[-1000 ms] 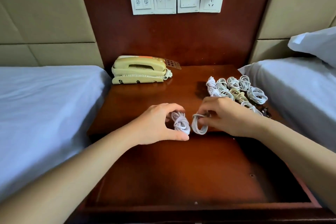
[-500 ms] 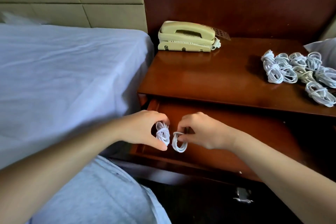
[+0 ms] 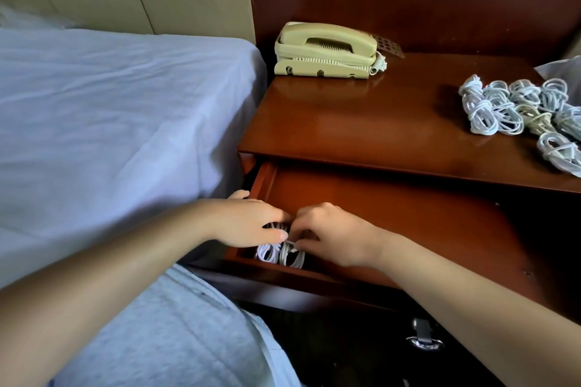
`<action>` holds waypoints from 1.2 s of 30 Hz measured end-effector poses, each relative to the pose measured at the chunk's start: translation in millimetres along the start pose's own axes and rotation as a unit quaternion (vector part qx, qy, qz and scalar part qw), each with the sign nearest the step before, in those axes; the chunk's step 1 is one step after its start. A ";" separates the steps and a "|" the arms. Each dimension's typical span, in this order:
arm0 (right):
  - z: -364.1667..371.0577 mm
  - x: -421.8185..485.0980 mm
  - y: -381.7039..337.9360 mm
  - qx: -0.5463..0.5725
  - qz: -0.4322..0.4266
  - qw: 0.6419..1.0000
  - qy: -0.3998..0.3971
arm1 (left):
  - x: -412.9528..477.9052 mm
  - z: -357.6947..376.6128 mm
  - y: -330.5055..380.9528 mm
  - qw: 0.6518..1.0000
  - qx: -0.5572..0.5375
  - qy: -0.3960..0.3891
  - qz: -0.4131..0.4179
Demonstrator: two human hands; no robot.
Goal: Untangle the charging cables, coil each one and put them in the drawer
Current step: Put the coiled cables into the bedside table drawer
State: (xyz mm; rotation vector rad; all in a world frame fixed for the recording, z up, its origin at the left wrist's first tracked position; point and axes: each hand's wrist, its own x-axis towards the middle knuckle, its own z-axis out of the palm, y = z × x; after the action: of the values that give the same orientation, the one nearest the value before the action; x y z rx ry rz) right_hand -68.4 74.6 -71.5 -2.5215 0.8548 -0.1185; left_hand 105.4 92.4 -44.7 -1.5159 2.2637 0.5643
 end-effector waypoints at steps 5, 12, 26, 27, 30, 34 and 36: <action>-30.6 -16.4 13.7 -0.006 0.010 0.999 0.046 | 0.5 -21.7 14.2 1.000 -0.004 0.029 0.005; -97.5 -71.0 51.2 -0.046 0.085 0.990 0.104 | 12.0 -64.7 60.5 0.987 -0.082 0.096 0.096; -158.4 -205.7 140.8 -0.124 0.279 0.910 0.281 | 134.2 -93.7 212.3 0.946 -0.133 0.208 0.208; -159.6 -211.2 147.4 -0.128 0.290 0.902 0.294 | 143.5 -93.4 220.8 0.944 -0.135 0.216 0.210; -158.8 -221.5 168.5 -0.138 0.315 0.886 0.309 | 164.2 -96.3 241.3 0.933 -0.114 0.257 0.224; -153.6 -224.5 187.4 -0.096 0.342 0.886 0.298 | 180.9 -105.6 256.4 0.928 -0.124 0.258 0.237; -152.2 -223.7 190.9 -0.088 0.337 0.893 0.286 | 185.6 -108.2 260.8 0.934 -0.112 0.248 0.231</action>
State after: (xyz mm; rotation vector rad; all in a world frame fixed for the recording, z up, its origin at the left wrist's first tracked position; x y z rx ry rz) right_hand -387.8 12.8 -9.7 -2.1987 2.0010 -0.5897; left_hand -212.0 -18.9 -11.5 -1.3301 3.0841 0.6344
